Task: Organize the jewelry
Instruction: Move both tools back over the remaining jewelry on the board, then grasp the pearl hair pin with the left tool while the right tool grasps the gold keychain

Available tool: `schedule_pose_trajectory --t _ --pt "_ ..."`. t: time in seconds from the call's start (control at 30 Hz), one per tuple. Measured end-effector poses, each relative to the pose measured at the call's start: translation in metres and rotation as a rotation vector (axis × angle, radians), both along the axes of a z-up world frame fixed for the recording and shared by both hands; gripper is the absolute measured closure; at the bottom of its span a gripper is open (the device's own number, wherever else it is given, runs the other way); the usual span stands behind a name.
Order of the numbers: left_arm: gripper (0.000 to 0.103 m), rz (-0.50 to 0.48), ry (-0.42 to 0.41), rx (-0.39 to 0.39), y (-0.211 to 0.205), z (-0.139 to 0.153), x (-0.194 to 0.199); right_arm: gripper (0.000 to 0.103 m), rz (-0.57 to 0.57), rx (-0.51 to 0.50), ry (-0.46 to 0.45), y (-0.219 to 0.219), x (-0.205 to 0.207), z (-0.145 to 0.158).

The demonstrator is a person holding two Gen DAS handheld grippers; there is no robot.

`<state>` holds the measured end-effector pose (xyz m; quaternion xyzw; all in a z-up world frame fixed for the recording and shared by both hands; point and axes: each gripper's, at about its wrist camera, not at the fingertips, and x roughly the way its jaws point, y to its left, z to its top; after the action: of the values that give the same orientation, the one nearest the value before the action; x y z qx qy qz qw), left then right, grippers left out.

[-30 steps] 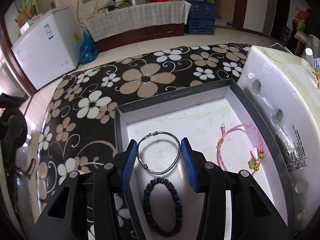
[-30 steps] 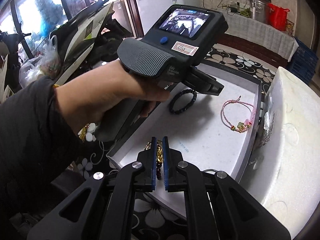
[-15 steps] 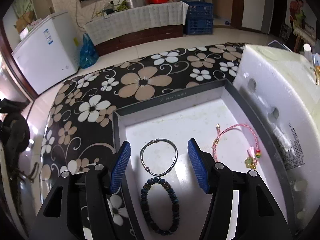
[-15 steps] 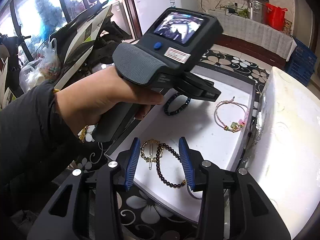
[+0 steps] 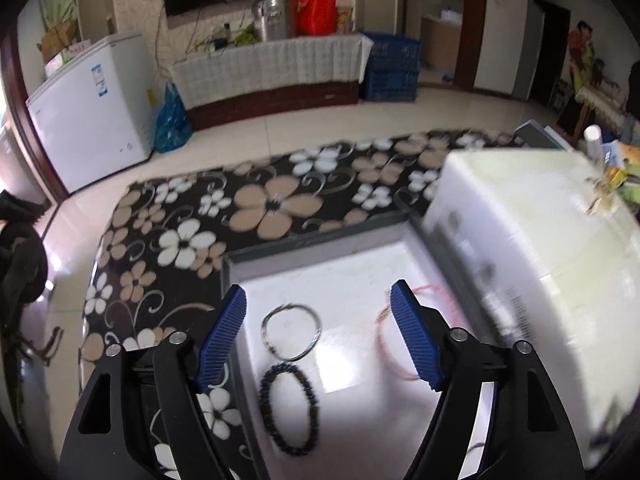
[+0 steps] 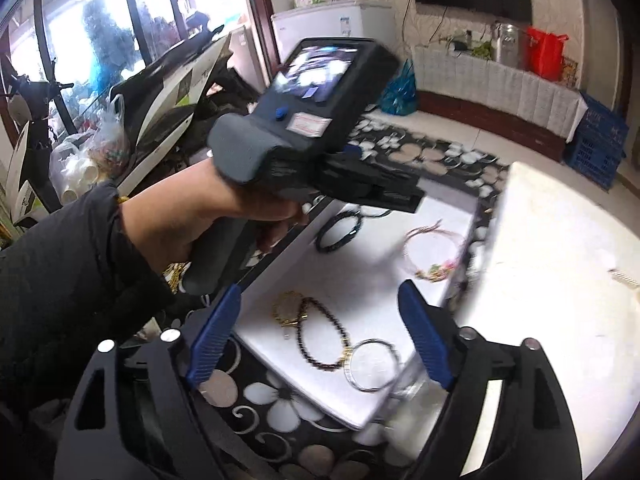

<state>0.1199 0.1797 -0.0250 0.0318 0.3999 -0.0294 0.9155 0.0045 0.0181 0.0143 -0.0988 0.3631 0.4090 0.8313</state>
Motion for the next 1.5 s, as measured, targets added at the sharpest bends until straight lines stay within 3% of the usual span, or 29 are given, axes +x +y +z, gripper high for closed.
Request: schedule_pose_trajectory --t 0.13,0.3,0.67,0.9,1.0,1.17,1.27,1.43,1.5 --pt "0.021 -0.032 -0.041 -0.030 -0.016 0.019 -0.003 0.014 -0.080 0.028 -0.045 -0.032 0.012 0.014" --pt "0.018 -0.092 -0.081 -0.066 -0.046 0.037 -0.003 0.013 -0.220 0.036 -0.098 -0.081 0.034 0.024" --pt "0.018 -0.281 -0.098 -0.090 -0.141 0.059 0.002 0.013 -0.612 0.019 -0.102 -0.216 0.089 0.023" --pt "0.018 -0.334 -0.080 -0.056 -0.184 0.056 0.009 0.045 -0.694 0.046 0.006 -0.254 0.122 0.005" --pt "0.018 -0.356 -0.065 -0.055 -0.198 0.055 0.013 0.052 -0.679 0.018 0.010 -0.257 0.131 0.002" --pt "0.018 -0.380 -0.052 -0.029 -0.215 0.050 0.015 0.055 -0.660 -0.016 0.023 -0.252 0.148 -0.004" --pt "0.018 -0.387 -0.045 -0.022 -0.220 0.048 0.017 0.066 -0.640 -0.051 0.042 -0.248 0.156 -0.012" --pt "0.018 -0.409 -0.024 -0.033 -0.225 0.044 0.023 0.099 -0.628 -0.060 0.055 -0.249 0.159 -0.015" --pt "0.018 -0.424 -0.009 -0.030 -0.231 0.041 0.026 0.099 -0.639 -0.038 0.039 -0.255 0.157 -0.011"
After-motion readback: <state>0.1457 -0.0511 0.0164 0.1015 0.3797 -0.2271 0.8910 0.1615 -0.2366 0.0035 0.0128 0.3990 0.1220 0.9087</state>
